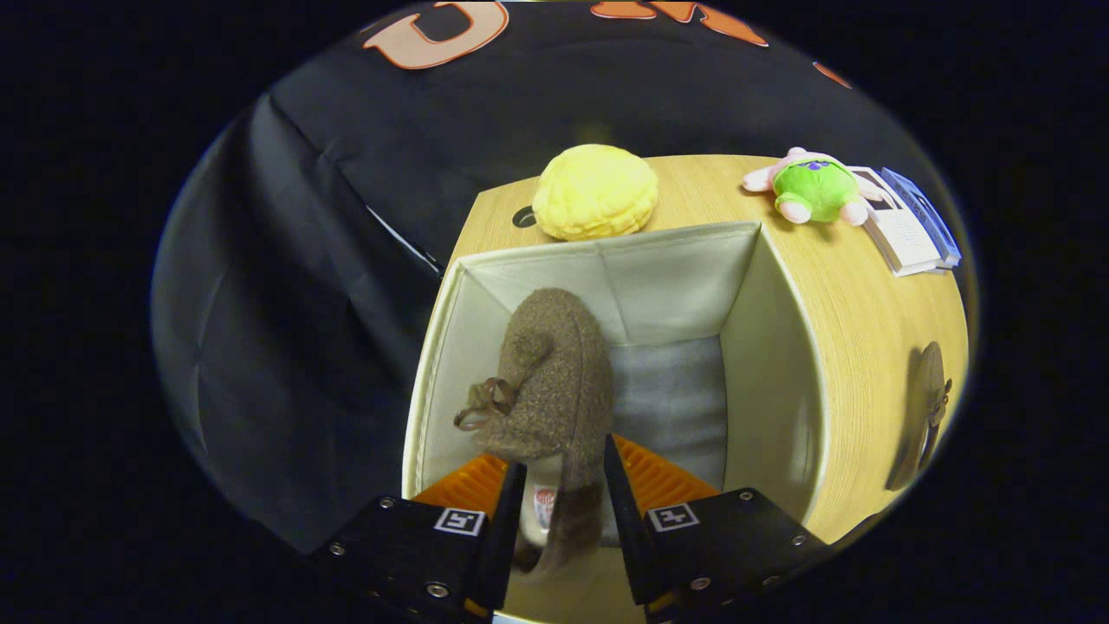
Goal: Open the storage box then place both shoes into the box .Put the left shoe in first, then the right shoe, with the right side of both shoes facing outward in a uniform manner.
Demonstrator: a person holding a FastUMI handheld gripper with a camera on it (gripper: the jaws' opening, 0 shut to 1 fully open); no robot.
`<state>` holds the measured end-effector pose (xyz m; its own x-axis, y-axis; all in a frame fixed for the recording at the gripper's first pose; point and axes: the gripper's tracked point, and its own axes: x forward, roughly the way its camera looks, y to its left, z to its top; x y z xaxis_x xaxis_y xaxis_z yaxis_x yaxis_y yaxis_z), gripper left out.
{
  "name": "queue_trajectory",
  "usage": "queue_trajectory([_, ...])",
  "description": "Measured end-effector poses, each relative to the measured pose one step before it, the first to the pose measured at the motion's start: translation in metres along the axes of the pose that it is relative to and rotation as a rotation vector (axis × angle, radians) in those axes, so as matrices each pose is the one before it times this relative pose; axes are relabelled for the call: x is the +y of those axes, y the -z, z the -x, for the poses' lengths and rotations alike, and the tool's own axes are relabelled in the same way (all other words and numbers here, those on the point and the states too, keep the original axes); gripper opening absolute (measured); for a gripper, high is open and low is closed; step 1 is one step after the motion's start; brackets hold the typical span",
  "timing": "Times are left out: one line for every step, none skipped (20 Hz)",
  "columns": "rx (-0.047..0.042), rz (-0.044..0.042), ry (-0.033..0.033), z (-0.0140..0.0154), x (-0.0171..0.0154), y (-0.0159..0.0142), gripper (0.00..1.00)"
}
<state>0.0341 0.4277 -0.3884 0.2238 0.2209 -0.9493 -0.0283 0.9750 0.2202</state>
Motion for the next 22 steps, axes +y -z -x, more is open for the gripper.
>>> queue_trajectory([0.00425,0.01458,-0.00884,0.00293,-0.00013,0.00290,0.57])
queue_trajectory([-0.01680,0.00873,-0.02553,0.00445,0.00333,-0.00316,0.61])
queue_trajectory([-0.02113,0.00749,-0.02056,0.00903,0.00267,-0.00507,0.64])
queue_trajectory([-0.02517,-0.00356,-0.01639,0.00759,0.00234,-0.00520,0.74])
queue_trajectory([-0.01933,-0.00549,-0.01596,0.00972,0.00030,-0.00521,0.77])
queue_trajectory([-0.01755,-0.00601,-0.01268,0.01016,-0.00113,-0.00468,0.80])
queue_trajectory([-0.01338,-0.00164,-0.01157,0.01146,-0.00133,-0.00332,0.80])
queue_trajectory([-0.02037,0.00687,-0.00822,0.01239,-0.00350,-0.00440,0.81])
queue_trajectory([-0.02412,0.01427,-0.00151,0.01120,-0.00678,-0.00581,0.81])
queue_trajectory([-0.02675,0.01303,0.00048,0.01245,-0.00755,-0.00510,0.82])
queue_trajectory([-0.02484,0.01280,-0.00540,0.01317,-0.00641,-0.00337,0.82])
queue_trajectory([-0.01911,0.01037,-0.00516,0.01328,-0.00710,-0.00399,0.83])
queue_trajectory([-0.02243,0.01049,-0.00855,0.01460,-0.00561,-0.00140,0.84])
queue_trajectory([-0.02031,0.01679,-0.00267,0.01414,-0.00919,-0.00187,0.86])
queue_trajectory([-0.02214,0.01342,0.00403,0.01284,-0.01120,-0.00178,0.87])
queue_trajectory([-0.01692,0.01653,0.00672,0.01066,-0.01371,-0.00165,0.89])
queue_trajectory([-0.02197,0.01094,0.01041,0.01255,-0.01387,0.00028,0.91])
queue_trajectory([-0.01682,0.01229,0.01151,0.01093,-0.01609,0.00154,0.94])
queue_trajectory([-0.01528,0.00993,0.01472,0.00783,-0.01616,0.00257,0.95])
queue_trajectory([-0.00420,0.00927,0.01643,0.00592,-0.01805,0.00438,0.97])
queue_trajectory([-0.00270,0.01112,0.01858,0.00439,-0.01854,0.00674,0.97])
queue_trajectory([-0.00043,0.01106,0.02163,0.00323,-0.01656,0.00666,0.97])
